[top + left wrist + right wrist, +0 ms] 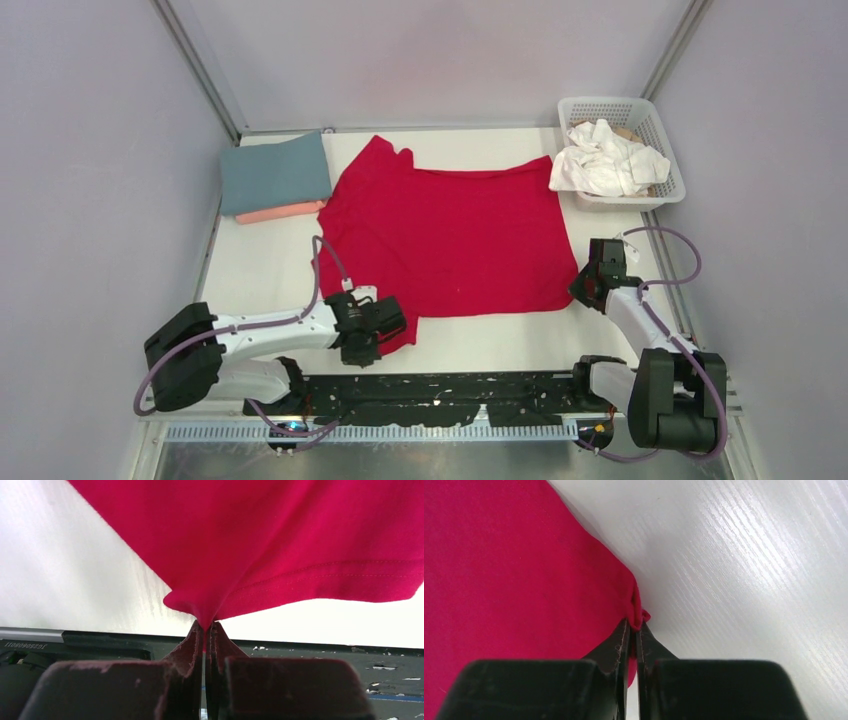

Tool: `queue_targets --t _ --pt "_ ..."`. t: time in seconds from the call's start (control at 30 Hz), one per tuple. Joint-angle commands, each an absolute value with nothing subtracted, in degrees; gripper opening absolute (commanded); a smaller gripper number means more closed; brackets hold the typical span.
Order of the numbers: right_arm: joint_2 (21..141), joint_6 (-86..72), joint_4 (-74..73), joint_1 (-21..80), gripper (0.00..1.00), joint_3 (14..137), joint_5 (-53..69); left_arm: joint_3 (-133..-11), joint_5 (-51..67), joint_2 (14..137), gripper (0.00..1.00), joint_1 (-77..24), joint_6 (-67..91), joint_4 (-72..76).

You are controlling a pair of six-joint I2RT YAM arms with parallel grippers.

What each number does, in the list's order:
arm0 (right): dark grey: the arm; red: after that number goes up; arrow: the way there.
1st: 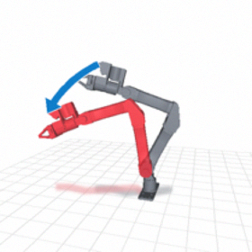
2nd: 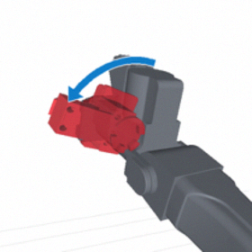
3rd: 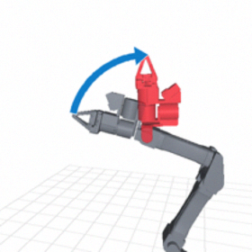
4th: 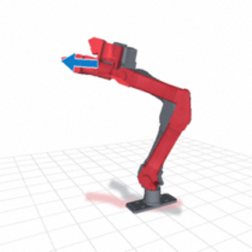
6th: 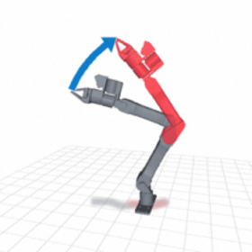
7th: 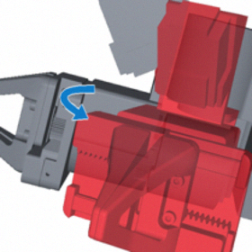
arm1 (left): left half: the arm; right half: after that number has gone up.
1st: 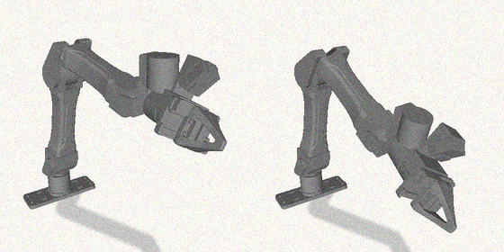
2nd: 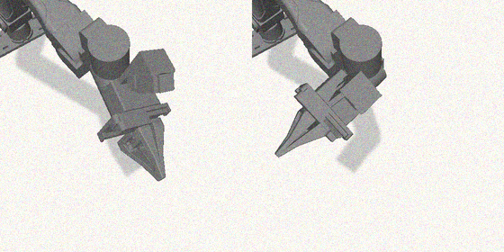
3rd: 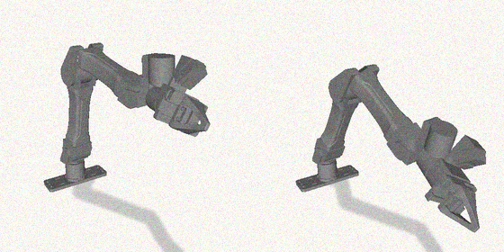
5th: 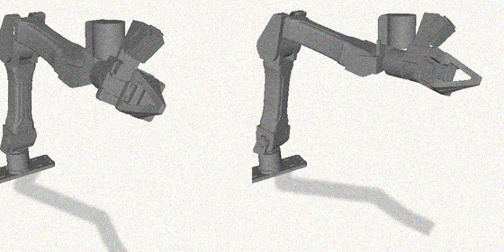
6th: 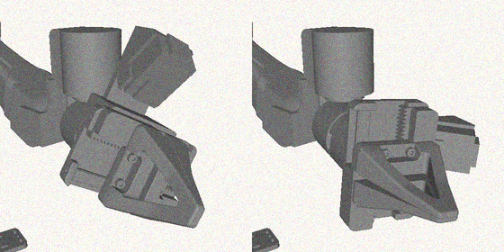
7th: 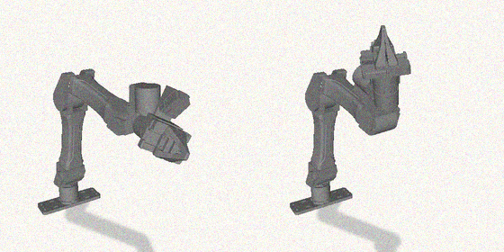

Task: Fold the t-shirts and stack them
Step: Grab the side of the flattened tshirt closest away from the robot with both arms

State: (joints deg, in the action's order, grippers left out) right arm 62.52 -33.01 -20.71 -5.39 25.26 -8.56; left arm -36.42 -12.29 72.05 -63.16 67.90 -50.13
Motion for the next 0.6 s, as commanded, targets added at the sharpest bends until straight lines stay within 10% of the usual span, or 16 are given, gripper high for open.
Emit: queue_targets --t 0.0,0.57 --pt "60.7 -31.6 -23.3 -5.8 0.07 24.4 -6.1 -37.4 -13.7 69.2 0.0 -63.3 68.8 -54.6" --pt "38.6 -36.3 -42.5 -5.7 0.1 27.2 -3.6 -31.6 -9.4 51.5 0.0 -65.6 73.0 -60.5"
